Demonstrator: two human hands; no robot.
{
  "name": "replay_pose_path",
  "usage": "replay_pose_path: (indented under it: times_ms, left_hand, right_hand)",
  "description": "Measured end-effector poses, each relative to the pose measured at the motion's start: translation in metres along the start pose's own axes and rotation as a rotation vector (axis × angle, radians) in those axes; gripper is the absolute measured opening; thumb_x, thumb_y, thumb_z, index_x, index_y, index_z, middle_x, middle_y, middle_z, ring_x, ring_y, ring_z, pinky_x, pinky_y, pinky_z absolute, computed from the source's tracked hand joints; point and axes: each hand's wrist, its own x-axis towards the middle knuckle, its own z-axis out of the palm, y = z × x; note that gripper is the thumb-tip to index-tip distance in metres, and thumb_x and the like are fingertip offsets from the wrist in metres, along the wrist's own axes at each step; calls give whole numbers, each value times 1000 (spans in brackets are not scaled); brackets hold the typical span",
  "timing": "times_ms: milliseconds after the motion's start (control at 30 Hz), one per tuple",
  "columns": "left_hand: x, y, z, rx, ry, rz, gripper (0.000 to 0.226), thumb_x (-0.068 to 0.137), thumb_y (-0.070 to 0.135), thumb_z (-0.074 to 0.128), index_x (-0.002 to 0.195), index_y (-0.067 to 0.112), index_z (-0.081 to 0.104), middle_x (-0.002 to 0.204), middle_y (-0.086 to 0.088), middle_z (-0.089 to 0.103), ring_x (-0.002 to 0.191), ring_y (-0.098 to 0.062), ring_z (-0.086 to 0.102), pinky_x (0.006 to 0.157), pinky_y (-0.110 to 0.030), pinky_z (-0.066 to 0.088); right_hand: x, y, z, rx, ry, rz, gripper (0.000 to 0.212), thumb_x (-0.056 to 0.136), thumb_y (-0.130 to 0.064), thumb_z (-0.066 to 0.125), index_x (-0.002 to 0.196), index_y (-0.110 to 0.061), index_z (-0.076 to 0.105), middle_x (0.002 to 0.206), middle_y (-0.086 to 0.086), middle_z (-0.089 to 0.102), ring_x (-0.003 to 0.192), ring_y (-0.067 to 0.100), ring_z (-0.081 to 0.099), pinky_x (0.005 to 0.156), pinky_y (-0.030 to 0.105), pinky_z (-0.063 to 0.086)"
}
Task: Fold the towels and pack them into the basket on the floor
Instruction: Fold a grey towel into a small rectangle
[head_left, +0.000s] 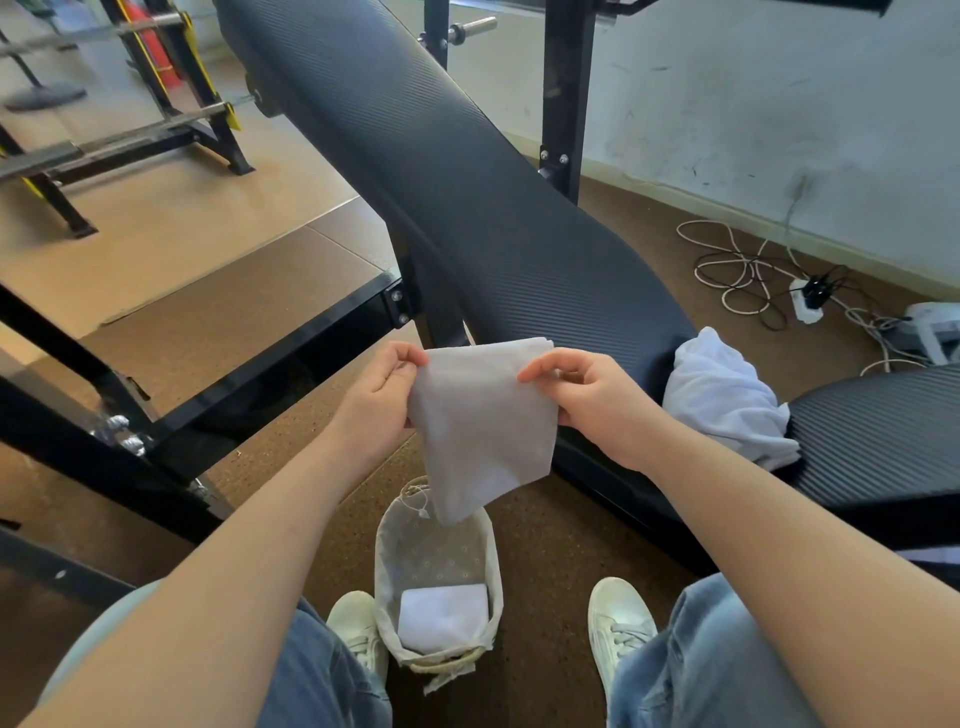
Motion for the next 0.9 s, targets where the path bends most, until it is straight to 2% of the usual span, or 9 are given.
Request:
replay_pose_path:
  times_ms: [100,200,300,367,433,533,667,767,900]
  left_hand:
    - [-1,-4,-1,16,-134,-21,17,109,29,41,124,36,47,124,10,51,111,-12,55,83,-25,55]
    - [-2,-7,0,168,-138,51,48,101,22,62,141,39,41,132,15,44,115,-9,51,84,-14,50]
    - [-2,-9,2,221,-96,104,66,92,18,74,146,38,40,131,18,42,115,-7,48,80,-8,46]
    - [0,-11,1,250,-76,114,70,89,16,77,146,37,42,131,18,43,116,-8,48,84,-13,47]
    - [1,-12,0,283,-65,129,69,90,16,76,147,35,43,133,16,46,117,-9,48,88,-20,48]
    - [2,-15,-2,337,-67,146,60,94,20,72,146,33,46,131,13,53,115,-10,51,89,-22,48]
    - [4,-19,-2,401,-55,117,44,98,29,67,138,34,50,118,13,58,105,-10,57,77,-18,47]
    - [6,-18,-3,341,-44,74,32,99,35,63,129,35,53,109,15,59,98,-8,58,79,-25,53]
    - [7,-9,0,203,-14,13,25,98,36,63,121,35,53,104,17,57,96,-7,57,72,-17,45]
  right_hand:
    - [3,1,-3,-15,51,-13,30,103,-15,59,92,-32,80,123,2,64,115,27,63,93,46,60]
    - [-2,1,-5,-139,59,-117,23,97,-18,68,110,-36,74,117,-5,62,107,18,61,88,30,58]
    - [-5,3,-2,-333,71,-232,51,87,-14,78,130,-38,62,128,-11,57,111,13,57,89,24,56]
    - [-5,4,-1,-396,116,-281,56,87,-8,78,134,-34,61,130,-12,57,115,13,56,91,19,53]
    - [-4,4,-2,-436,149,-305,53,89,-6,77,134,-29,63,128,-10,61,117,15,56,90,13,48]
    - [-1,5,-3,-483,148,-302,48,91,-6,74,132,-27,64,129,-7,64,117,15,57,86,7,44]
    - [0,4,-1,-532,104,-284,39,95,-14,70,131,-28,64,123,-9,66,113,12,58,79,10,43]
    - [1,0,-3,-517,98,-271,31,98,-20,67,128,-28,68,117,-8,66,108,12,57,76,13,41]
    - [2,-3,-6,-379,80,-194,23,99,-23,66,121,-30,66,115,-8,57,109,12,54,77,12,41]
